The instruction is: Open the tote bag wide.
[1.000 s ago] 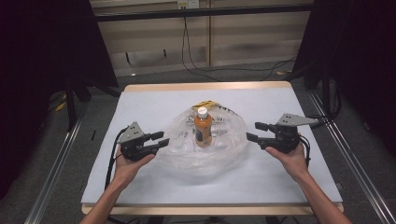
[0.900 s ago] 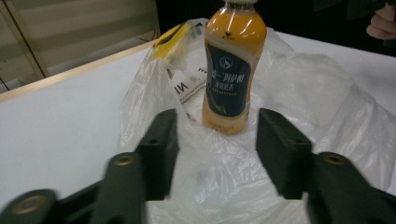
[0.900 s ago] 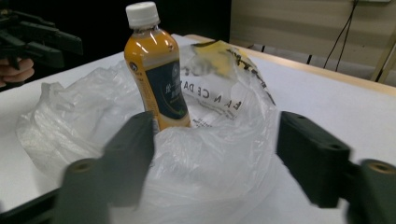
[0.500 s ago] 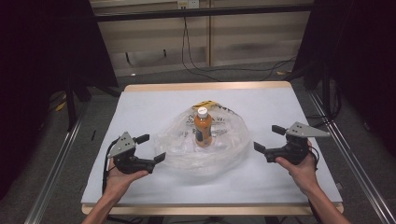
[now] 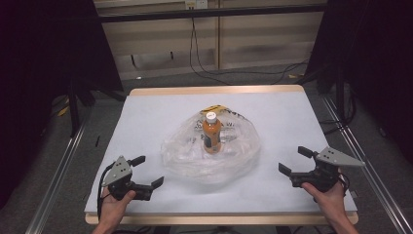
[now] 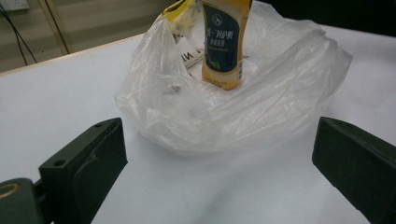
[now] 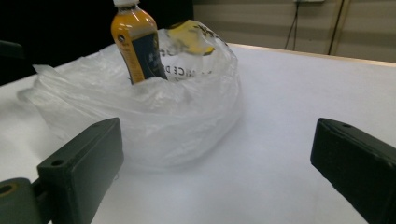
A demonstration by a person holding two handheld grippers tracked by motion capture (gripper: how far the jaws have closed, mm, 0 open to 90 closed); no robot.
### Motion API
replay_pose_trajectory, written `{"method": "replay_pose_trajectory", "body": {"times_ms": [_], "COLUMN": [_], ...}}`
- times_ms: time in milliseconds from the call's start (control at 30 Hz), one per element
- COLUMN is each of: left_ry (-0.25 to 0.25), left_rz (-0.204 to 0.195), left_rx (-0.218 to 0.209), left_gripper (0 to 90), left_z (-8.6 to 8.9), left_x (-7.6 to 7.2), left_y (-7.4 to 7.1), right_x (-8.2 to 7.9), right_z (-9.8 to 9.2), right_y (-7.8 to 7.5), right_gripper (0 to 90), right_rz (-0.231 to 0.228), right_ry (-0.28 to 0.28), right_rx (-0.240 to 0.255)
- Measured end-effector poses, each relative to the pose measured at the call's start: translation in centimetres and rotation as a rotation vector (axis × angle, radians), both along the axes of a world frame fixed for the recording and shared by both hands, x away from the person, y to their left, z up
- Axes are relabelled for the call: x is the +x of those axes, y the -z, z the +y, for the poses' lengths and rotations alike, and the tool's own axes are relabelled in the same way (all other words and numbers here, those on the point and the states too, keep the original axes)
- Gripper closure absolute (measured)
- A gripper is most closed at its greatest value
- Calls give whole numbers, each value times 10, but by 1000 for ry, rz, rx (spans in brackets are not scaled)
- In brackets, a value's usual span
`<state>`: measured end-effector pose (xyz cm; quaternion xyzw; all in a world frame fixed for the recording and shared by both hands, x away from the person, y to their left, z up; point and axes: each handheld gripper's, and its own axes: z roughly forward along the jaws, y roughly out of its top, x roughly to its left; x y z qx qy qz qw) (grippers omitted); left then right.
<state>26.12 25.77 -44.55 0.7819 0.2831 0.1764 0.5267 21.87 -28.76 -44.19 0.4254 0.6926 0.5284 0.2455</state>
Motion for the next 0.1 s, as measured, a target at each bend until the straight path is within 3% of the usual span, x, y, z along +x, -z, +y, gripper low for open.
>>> {"method": "replay_pose_trajectory", "body": {"times_ms": [100], "left_ry": [-9], "left_rz": [-2], "left_rx": [13], "left_gripper": [35], "left_z": [2], "left_x": [2], "left_y": [2], "right_x": [-3], "right_z": [-3], "right_y": [-1], "right_gripper": [23], "right_rz": [-3], "right_ry": [-2], "right_rx": [6]}}
